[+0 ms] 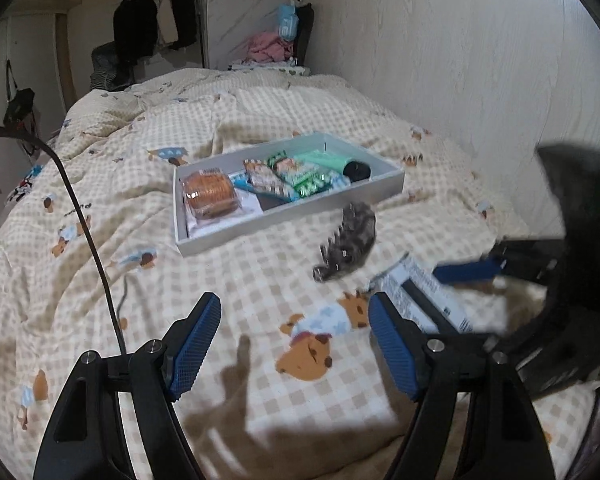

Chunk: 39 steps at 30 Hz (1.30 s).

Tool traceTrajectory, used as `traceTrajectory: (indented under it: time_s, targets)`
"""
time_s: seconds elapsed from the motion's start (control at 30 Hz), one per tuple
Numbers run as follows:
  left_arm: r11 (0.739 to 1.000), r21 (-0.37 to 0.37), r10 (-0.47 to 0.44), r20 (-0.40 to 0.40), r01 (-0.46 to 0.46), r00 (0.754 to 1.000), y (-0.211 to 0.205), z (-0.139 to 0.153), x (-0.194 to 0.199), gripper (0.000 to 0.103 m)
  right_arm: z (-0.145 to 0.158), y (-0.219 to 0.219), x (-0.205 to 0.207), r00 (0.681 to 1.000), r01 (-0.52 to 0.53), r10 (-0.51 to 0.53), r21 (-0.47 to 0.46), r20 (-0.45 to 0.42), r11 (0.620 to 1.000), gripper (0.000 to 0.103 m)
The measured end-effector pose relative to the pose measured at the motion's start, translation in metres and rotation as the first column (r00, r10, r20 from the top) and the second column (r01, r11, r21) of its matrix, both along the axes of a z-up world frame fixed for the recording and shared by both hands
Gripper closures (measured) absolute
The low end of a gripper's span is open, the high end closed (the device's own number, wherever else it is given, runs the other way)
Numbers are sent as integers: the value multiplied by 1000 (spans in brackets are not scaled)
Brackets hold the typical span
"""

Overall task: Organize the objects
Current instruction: 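Move both open grippers back to the hair clip and wrapped bar, then grasp the hair claw clip with the left gripper while the right grasps the white wrapped bar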

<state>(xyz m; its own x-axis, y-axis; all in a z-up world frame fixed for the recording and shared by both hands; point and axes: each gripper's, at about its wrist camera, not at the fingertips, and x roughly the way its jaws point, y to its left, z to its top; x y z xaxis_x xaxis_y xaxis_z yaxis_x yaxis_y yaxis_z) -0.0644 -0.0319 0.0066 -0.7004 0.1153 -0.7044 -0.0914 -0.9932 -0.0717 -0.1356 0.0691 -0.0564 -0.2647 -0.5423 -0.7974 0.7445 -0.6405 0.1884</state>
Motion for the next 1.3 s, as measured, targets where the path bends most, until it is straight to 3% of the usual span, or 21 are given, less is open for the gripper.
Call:
traceTrajectory:
  time_s: [0.03, 0.1, 0.13, 0.3, 0.47, 0.57, 0.67, 0.93, 1.07, 1.3]
  targets:
    - [1000, 7, -4, -6, 4, 1000, -3, 5, -2, 24, -2, -2, -1, 1000, 1, -1, 14, 1, 1000, 32]
    - [1000, 6, -9, -12, 9, 1000, -5, 11, -6, 24, -4, 0, -1, 1000, 1, -1, 7, 13, 1000, 51]
    - [1000, 4, -14, -12, 14, 1000, -5, 13, -10, 24, -4, 2, -1, 1000, 12, -12, -1, 14, 1000, 52]
    - [996, 25, -85, 42, 84, 996, 4, 14, -36, 24, 3, 19, -2, 997, 80, -80, -77, 6, 994, 53]
    - [979, -104, -162, 103, 173, 981, 30, 2, -64, 24, 10, 47, -12, 973, 229, -228, -153, 26, 961, 53]
    - [968, -116, -204, 137, 221, 969, 46, -6, -79, 24, 11, 61, -16, 959, 283, -276, -200, 64, 938, 53]
    - [959, -50, -265, 189, 279, 946, 54, -15, -90, 53, 9, 67, -19, 948, 317, -302, -208, 103, 925, 53]
    - [968, -24, -236, 248, 250, 939, 52, -25, -108, 53, 6, 68, -24, 947, 315, -294, -214, 128, 925, 53]
    - [964, 7, -259, 272, 267, 927, 51, -25, -107, 69, 8, 69, -23, 948, 315, -292, -223, 129, 923, 53]
    - [965, -95, -214, 251, 244, 944, 39, 0, -65, 69, 6, 67, -22, 951, 303, -276, -227, 143, 926, 53]
